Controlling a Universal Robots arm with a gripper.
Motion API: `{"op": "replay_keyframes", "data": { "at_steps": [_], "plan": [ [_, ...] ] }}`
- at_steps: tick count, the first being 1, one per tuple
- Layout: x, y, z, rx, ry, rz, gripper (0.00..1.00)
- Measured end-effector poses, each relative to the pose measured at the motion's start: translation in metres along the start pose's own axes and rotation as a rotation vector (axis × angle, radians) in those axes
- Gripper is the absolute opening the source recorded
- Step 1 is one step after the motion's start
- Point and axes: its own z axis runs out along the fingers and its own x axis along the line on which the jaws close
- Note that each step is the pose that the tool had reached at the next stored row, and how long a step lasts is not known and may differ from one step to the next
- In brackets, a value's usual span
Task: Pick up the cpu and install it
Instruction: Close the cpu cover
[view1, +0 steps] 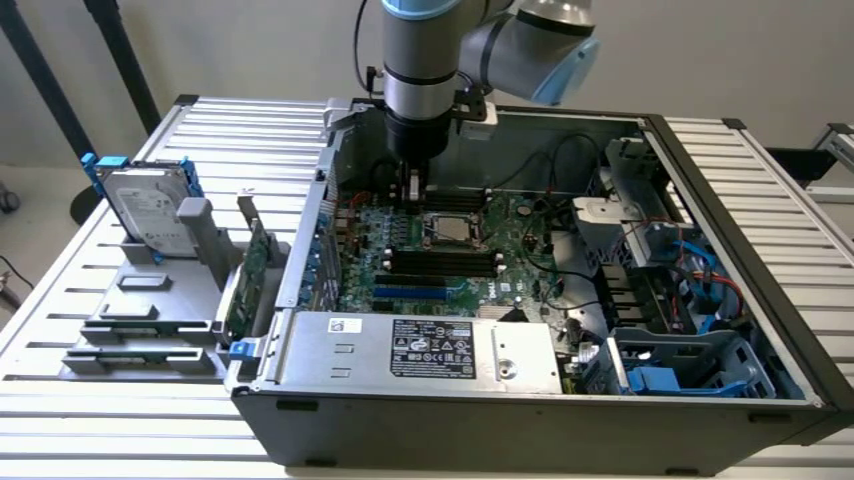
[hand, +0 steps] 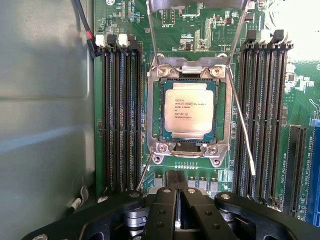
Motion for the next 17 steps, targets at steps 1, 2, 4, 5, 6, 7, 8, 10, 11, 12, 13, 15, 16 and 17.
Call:
{"op": "replay_keyframes", "data": {
  "at_steps": [1,2,4,5,6,7,8,10,11,12,13,15,16,17],
  "plan": [
    [-0.001,0.0005,-0.0001,0.0001,-0.0001,0.000,0.11],
    [-0.002,0.0019,-0.0002,0.0001,0.0000,0.000,0.11],
    [-0.004,0.0076,-0.0006,0.0016,-0.0001,0.000,0.11],
    [-0.005,0.0114,-0.0009,0.0028,-0.0002,0.000,0.11],
    [-0.006,0.0159,-0.0015,0.0044,-0.0004,0.001,0.11],
    [-0.007,0.0204,-0.0024,0.0060,-0.0003,0.001,0.11],
    [-0.008,0.0249,-0.0039,0.0077,-0.0002,0.001,0.11],
    [-0.010,0.0341,-0.0082,0.0115,-0.0002,0.001,0.11],
    [-0.010,0.0385,-0.0109,0.0135,-0.0004,0.001,0.11],
    [-0.011,0.0431,-0.0137,0.0151,-0.0003,0.001,0.11],
    [-0.011,0.0478,-0.0167,0.0169,-0.0002,0.002,0.11],
    [-0.012,0.0568,-0.0222,0.0202,-0.0004,0.002,0.11],
    [-0.013,0.0613,-0.0247,0.0214,-0.0004,0.002,0.11],
    [-0.013,0.0657,-0.0271,0.0224,-0.0005,0.002,0.11]
  ]
}}
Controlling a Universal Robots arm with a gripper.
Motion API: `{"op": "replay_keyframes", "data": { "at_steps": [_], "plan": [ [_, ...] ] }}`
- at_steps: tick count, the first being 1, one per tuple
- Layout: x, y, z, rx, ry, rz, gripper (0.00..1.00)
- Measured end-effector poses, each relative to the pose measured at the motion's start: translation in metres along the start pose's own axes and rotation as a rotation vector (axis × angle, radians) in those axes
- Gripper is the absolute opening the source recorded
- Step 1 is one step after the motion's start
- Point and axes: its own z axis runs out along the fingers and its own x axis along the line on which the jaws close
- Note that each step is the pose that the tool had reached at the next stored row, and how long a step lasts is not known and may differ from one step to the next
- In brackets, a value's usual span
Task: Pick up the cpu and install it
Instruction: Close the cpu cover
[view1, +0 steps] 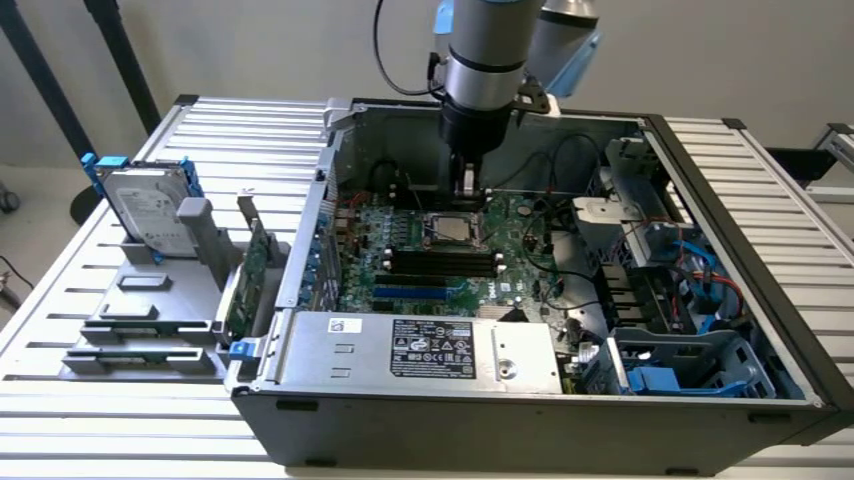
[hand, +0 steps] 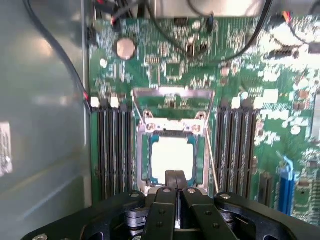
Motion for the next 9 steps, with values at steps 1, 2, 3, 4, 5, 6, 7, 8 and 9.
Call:
{"op": "replay_keyframes", "data": {
  "at_steps": [1,2,3,4,5,6,7,8,9],
  "plan": [
    [0.000,0.0044,-0.0022,0.0007,0.0000,0.000,0.11],
    [0.000,0.0089,-0.0042,0.0012,0.0001,0.000,0.11],
    [0.000,0.0137,-0.0063,0.0018,0.0000,0.000,0.11],
    [0.000,0.0182,-0.0082,0.0024,-0.0001,0.000,0.11],
    [0.000,0.0226,-0.0104,0.0028,-0.0001,0.000,0.11],
    [0.001,0.0270,-0.0130,0.0031,0.0002,0.000,0.11],
    [0.001,0.0315,-0.0156,0.0034,0.0004,0.000,0.11],
    [0.001,0.0359,-0.0183,0.0038,0.0005,0.000,0.11],
    [0.001,0.0404,-0.0206,0.0043,0.0006,0.000,0.11]
  ]
}}
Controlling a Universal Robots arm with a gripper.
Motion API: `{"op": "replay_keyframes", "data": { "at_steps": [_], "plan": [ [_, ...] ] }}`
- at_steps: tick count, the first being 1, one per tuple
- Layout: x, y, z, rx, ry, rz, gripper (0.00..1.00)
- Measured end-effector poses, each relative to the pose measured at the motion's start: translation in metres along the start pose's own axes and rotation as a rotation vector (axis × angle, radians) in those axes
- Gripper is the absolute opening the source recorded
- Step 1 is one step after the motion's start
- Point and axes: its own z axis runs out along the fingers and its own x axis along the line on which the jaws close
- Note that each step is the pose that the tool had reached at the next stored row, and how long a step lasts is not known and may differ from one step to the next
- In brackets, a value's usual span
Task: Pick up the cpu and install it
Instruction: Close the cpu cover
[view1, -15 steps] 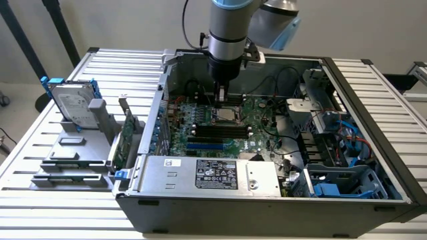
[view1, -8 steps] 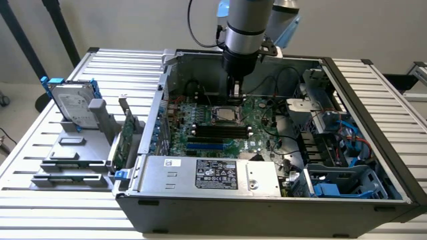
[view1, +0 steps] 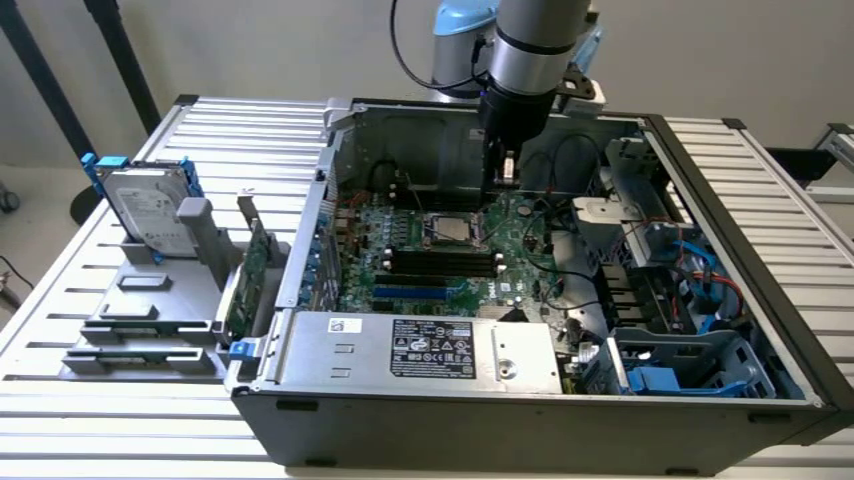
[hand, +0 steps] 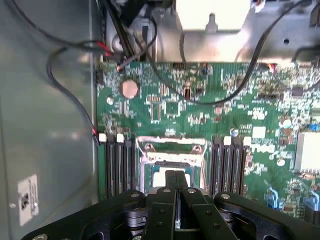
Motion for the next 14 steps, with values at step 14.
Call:
{"op": "replay_keyframes", "data": {
  "at_steps": [14],
  "plan": [
    [0.001,0.0439,-0.0031,0.0014,0.0035,0.000,0.11]
  ]
}}
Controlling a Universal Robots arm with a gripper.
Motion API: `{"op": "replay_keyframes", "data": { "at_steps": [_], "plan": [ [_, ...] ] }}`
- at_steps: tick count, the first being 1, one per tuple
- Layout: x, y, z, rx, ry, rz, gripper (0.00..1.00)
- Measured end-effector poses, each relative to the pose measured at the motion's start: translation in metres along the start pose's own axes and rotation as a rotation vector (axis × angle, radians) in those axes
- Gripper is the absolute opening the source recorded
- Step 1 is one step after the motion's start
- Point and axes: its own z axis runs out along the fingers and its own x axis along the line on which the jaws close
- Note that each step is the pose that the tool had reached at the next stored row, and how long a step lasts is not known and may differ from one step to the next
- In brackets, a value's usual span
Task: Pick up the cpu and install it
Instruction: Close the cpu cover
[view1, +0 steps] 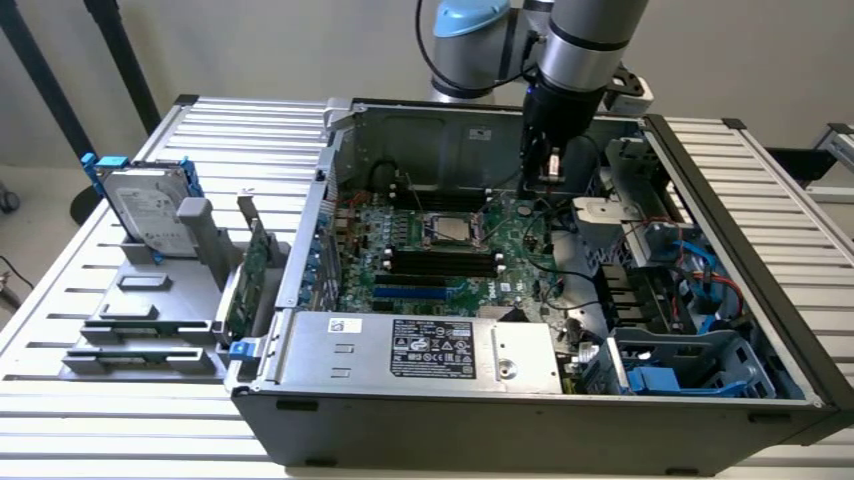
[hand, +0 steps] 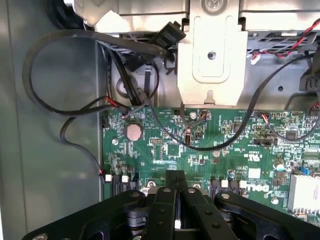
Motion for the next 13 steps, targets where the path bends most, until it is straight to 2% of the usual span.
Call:
{"op": "replay_keyframes", "data": {
  "at_steps": [10,12,13],
  "plan": [
    [-0.002,0.0021,0.0173,0.0002,0.0009,0.000,0.11],
    [-0.002,0.0022,0.0190,0.0039,0.0015,0.000,0.11],
    [-0.002,0.0022,0.0193,0.0088,0.0016,0.001,0.11]
  ]
}}
